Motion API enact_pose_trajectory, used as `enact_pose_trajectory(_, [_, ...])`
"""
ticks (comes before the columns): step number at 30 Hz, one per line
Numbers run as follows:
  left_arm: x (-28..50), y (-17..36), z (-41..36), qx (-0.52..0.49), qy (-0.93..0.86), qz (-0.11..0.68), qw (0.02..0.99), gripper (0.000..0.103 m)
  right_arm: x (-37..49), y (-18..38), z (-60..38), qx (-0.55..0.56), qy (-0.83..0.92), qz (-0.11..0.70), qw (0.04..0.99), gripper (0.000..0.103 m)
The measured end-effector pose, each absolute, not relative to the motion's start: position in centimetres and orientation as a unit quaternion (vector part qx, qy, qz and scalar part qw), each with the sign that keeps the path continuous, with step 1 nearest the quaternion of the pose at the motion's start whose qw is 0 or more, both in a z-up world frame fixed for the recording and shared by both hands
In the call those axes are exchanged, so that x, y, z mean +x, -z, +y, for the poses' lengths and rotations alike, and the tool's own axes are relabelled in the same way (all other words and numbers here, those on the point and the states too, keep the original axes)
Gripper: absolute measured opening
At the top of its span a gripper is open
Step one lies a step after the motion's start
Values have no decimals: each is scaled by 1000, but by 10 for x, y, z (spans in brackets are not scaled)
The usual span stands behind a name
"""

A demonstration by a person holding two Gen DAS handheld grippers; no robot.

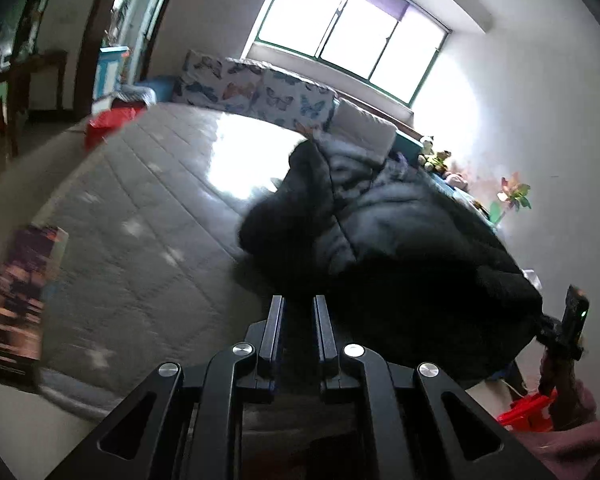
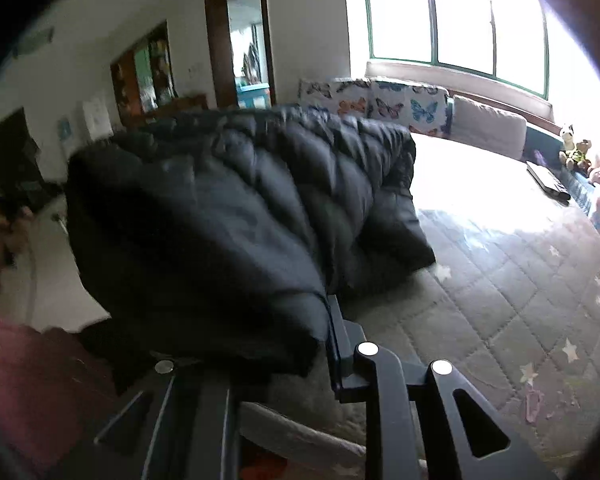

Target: Fold large clothes

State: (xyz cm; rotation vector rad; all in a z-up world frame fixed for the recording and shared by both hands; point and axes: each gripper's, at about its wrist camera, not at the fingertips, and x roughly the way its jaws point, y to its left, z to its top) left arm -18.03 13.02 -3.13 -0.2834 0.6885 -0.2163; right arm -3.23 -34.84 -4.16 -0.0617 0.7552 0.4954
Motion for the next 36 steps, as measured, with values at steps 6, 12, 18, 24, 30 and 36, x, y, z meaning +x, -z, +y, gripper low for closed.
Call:
enact_pose_trajectory(6, [-204,-52,118,-113,96,291,945,21,-37,44,-368,-16,-216,387,896,17])
enact_pose_trajectory(12, [-154,-117,66,-81,137,295,942,55,-15,-4,-398,-8,-168,375,912,17])
enact_pose_trajectory(18, [-64,-141,3,-79,192,373,904,59,43,-64,-380,-2,-191,382,904,22])
enact_pose_trajectory(24, [50,-121,-34,-99,203,462,858,59,107,-83,-319,8,-237,423,874,38])
enact_pose_trajectory(30, [143,-66,-59,-99,200,508,832,59,169,-59,-259,35,-242,480,842,38])
enact_pose_trajectory(36, [157,-11,-61,-64,200,521,828,59,198,-16,-229,-7,-210,522,827,38])
